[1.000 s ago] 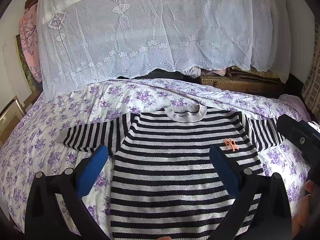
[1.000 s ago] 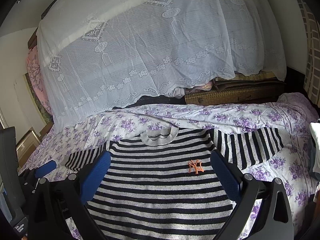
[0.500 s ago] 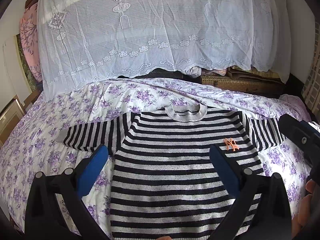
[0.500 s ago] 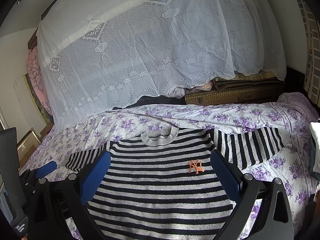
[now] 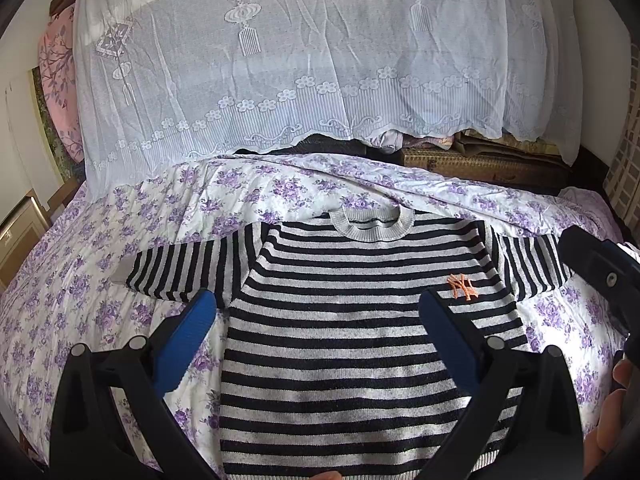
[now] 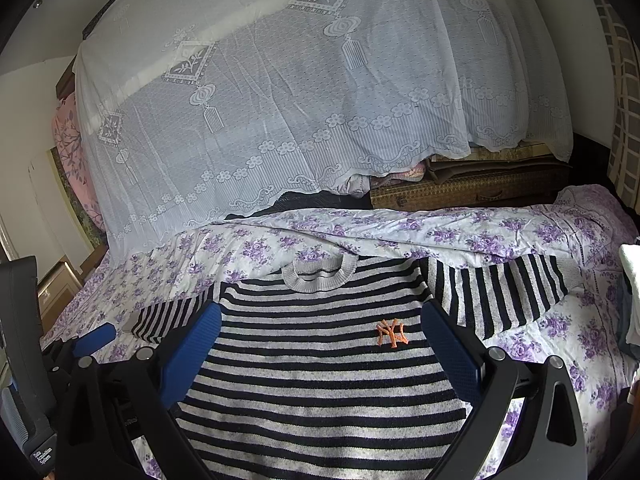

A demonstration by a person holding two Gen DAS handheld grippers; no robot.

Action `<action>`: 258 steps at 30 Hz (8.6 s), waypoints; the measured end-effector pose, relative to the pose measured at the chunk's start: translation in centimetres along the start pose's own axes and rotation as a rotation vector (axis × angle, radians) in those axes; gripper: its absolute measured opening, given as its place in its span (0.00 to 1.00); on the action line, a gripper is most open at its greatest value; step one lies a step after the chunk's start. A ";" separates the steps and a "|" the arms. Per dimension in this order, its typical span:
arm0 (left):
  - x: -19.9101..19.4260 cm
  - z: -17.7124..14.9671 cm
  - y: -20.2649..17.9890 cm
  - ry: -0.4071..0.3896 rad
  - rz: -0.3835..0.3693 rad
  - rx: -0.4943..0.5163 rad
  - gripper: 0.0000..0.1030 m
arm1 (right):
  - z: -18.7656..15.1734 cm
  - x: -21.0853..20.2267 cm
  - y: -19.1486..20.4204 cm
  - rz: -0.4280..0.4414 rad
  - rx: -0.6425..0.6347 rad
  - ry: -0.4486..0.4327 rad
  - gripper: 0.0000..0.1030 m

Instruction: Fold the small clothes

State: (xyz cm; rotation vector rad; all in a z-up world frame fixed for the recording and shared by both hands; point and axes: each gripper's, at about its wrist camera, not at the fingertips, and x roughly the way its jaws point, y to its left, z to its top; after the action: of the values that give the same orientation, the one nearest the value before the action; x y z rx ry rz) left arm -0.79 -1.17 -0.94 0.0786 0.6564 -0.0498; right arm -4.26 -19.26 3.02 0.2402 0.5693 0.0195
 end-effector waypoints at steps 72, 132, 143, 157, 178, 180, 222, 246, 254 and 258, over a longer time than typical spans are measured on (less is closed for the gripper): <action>16.9 -4.8 11.8 0.239 -0.034 -0.004 0.96 | -6.9 18.5 -15.1 0.045 0.223 0.237 0.52; 23.8 -5.3 -2.6 0.299 -0.005 0.060 0.96 | -5.1 15.0 -35.7 -0.308 0.764 -0.232 0.09; 23.9 -5.4 -2.6 0.293 -0.002 0.067 0.96 | -6.0 17.5 -37.1 -0.338 0.801 -0.132 0.06; 23.8 -5.2 -2.5 0.293 -0.010 0.066 0.96 | -8.2 15.5 -38.8 -0.489 0.841 -0.061 0.09; 24.9 -3.9 1.8 0.258 0.229 0.104 0.96 | -1.1 12.7 -22.7 -0.268 0.395 -0.191 0.06; 24.7 -3.6 1.5 0.254 0.224 0.130 0.96 | -0.6 13.1 -21.2 -0.264 0.368 -0.186 0.06; 26.2 -2.8 10.9 0.282 0.151 -0.023 0.96 | -6.3 25.3 5.9 0.005 -0.238 0.207 0.46; 21.1 0.5 1.1 0.258 -0.065 0.126 0.96 | -0.8 23.4 -7.2 -0.133 -0.012 0.200 0.33; 27.8 -1.7 -4.5 0.279 -0.051 0.162 0.96 | -3.9 29.4 -17.3 -0.061 0.248 0.307 0.00; 27.3 -1.4 -2.8 0.297 -0.106 0.100 0.96 | -3.9 27.3 -15.7 -0.102 0.177 0.251 0.04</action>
State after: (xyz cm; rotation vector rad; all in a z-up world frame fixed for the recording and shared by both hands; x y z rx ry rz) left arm 19.75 -4.45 -18.93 0.1499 0.9544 -0.1757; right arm 15.86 -31.35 -18.31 0.3833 0.8342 -0.1014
